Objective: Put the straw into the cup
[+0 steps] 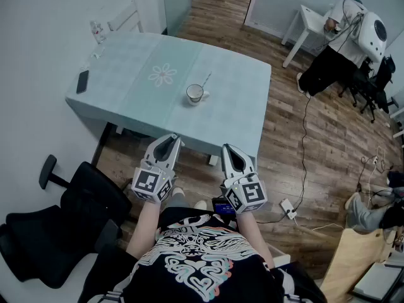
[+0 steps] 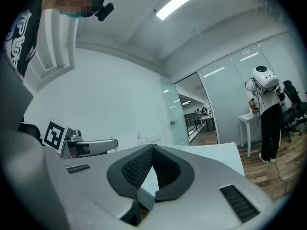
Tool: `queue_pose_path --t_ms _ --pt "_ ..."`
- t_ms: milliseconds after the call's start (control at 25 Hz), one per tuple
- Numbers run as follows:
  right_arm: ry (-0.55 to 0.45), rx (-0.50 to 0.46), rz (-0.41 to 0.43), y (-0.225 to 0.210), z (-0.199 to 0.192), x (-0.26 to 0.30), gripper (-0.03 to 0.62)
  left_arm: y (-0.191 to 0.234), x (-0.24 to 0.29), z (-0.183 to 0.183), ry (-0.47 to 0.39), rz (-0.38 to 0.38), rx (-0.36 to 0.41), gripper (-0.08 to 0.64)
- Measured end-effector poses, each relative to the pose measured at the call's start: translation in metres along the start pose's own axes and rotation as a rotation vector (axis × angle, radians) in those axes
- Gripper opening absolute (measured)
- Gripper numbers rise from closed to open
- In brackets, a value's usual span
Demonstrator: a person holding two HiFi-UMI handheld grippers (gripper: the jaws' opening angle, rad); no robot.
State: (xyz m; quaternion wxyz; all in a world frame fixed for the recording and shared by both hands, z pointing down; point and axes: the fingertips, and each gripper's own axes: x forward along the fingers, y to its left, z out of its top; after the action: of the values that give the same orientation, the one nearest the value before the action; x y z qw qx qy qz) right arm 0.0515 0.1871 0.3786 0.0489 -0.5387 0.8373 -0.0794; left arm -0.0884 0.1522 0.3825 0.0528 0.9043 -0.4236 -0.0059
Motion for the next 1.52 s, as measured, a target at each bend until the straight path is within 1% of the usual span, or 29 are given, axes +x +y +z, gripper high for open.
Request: queue_pose_path --t_ms 120,240,440,560,720,880,1040,1320,1520 --pt "0.01 -0.008 -0.019 -0.003 -0.002 -0.007 0.015 -0.003 -0.003 0.007 -0.02 0.0 0.014 0.054" --pt "0.018 -0.004 -0.022 -0.003 -0.004 -0.01 0.015 -0.002 -0.006 0.004 -0.009 0.006 0.01 0.055" --pt "-0.028 0.069 -0.002 -0.001 0.001 -0.01 0.015 -0.005 -0.009 0.005 0.0 0.002 0.014 0.054" --pt "-0.024 0.061 -0.004 0.0 0.0 -0.009 0.015 -0.007 -0.01 0.006 0.002 0.003 0.019 0.054" --pt "-0.034 0.085 -0.02 -0.002 -0.003 -0.009 0.015 -0.005 -0.012 0.006 0.005 0.004 0.004 0.054" --pt "-0.052 0.109 -0.02 -0.003 0.003 -0.01 0.015 0.002 -0.018 0.006 0.014 0.034 0.0 0.054" --pt "-0.064 0.109 -0.018 -0.001 0.007 -0.011 0.015 0.008 -0.025 0.004 0.003 0.058 -0.016 0.054" --pt "-0.057 0.098 -0.011 0.006 0.007 -0.021 0.015 0.003 -0.033 0.008 -0.003 0.079 -0.003 0.054" --pt "-0.065 0.118 0.004 0.008 0.006 -0.027 0.015 -0.004 -0.04 0.01 0.006 0.083 0.002 0.054"
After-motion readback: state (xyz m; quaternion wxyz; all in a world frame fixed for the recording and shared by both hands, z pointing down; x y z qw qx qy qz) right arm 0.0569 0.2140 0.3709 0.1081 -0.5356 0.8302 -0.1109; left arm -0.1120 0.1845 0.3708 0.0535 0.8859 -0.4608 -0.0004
